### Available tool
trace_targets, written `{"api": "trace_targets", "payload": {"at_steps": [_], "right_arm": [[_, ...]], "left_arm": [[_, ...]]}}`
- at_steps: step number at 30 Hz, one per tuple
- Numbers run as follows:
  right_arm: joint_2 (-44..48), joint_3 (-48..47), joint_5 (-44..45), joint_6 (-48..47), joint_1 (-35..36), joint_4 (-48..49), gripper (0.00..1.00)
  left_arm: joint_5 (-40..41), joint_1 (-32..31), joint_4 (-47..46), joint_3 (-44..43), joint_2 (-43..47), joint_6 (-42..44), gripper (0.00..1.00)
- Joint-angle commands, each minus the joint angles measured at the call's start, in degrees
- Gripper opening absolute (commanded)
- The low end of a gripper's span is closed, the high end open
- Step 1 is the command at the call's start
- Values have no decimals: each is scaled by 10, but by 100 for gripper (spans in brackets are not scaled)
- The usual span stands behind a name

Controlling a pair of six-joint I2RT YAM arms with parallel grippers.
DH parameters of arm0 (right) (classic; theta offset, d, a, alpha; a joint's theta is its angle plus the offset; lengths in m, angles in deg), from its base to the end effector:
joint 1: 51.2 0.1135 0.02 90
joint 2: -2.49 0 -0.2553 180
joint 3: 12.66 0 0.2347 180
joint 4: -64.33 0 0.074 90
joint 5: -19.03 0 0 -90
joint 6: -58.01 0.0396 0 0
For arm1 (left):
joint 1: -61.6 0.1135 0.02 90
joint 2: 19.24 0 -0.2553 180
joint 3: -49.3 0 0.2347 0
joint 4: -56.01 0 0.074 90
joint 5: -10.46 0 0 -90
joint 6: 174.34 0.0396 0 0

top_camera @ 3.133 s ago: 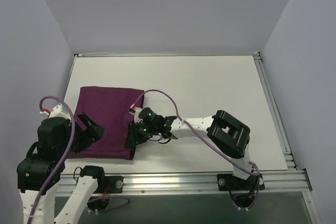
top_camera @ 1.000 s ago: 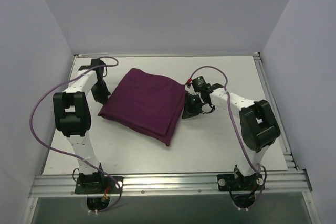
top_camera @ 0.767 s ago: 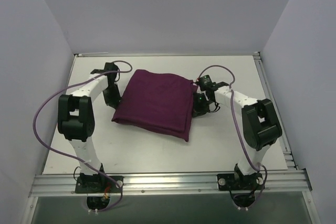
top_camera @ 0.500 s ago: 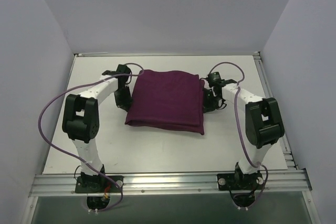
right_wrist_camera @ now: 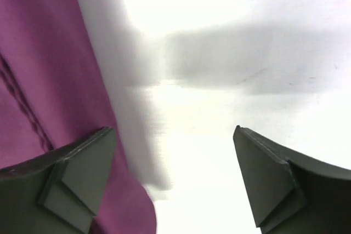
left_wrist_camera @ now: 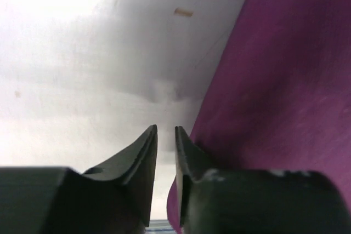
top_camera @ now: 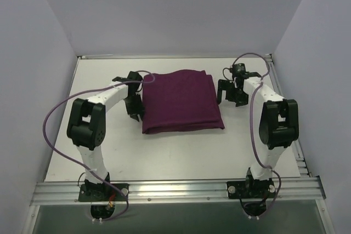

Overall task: Open and lay out the surgical kit
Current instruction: Move the surgical kit at the center of the board.

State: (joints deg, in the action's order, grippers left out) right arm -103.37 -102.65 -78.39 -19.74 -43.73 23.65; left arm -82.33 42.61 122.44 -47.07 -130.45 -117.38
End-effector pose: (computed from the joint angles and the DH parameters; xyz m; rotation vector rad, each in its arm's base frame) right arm 0.3741 0.0542 0.2004 0.0572 2.5723 0.2967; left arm 0.3364 -0.1178 0.1792 -0.3640 2.9994 -0.1673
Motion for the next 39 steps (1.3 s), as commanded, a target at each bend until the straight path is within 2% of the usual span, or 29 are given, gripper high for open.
{"api": "trace_targets", "payload": {"at_steps": [1, 3, 4, 5, 8, 10, 14, 15, 19, 24, 28, 34, 37, 38, 39], "right_arm": [[67, -29, -9, 17, 13, -23, 100], [126, -10, -53, 30, 13, -6, 100], [144, 3, -65, 33, 14, -7, 100], [170, 6, -75, 43, 17, -10, 100], [225, 57, -119, 70, 17, 1, 99], [256, 108, -152, 91, 16, 10, 91], [283, 174, -177, 108, 16, 25, 79], [287, 181, -180, 109, 16, 27, 74], [294, 197, -186, 106, 15, 42, 68], [268, 207, -192, 107, 15, 60, 63], [236, 209, -200, 109, 15, 78, 56], [225, 208, -193, 109, 15, 77, 54], [222, 211, -203, 108, 15, 78, 42], [223, 210, -208, 107, 15, 79, 27], [225, 206, -214, 107, 15, 78, 21]], "left_arm": [[21, -13, -35, 26, 75, -39, 31], [57, -11, -26, 39, 125, -38, 39], [88, -11, -21, 40, 141, -39, 52], [102, -11, -16, 43, 174, -39, 57], [141, -12, -7, 48, 223, -41, 63], [153, -13, -5, 47, 264, -41, 66], [114, -27, -18, 19, 286, -6, 63], [71, -33, -33, 10, 282, 2, 62], [-11, -80, -80, 0, 273, 17, 58], [-31, -146, -120, -5, 257, 14, 58], [-41, -170, -124, -30, 236, 19, 57], [-43, -199, -116, -76, 209, 47, 58], [-50, -212, -123, -96, 195, 65, 59], [-49, -224, -127, -102, 187, 69, 58], [-50, -231, -130, -112, 182, 81, 58]]}}
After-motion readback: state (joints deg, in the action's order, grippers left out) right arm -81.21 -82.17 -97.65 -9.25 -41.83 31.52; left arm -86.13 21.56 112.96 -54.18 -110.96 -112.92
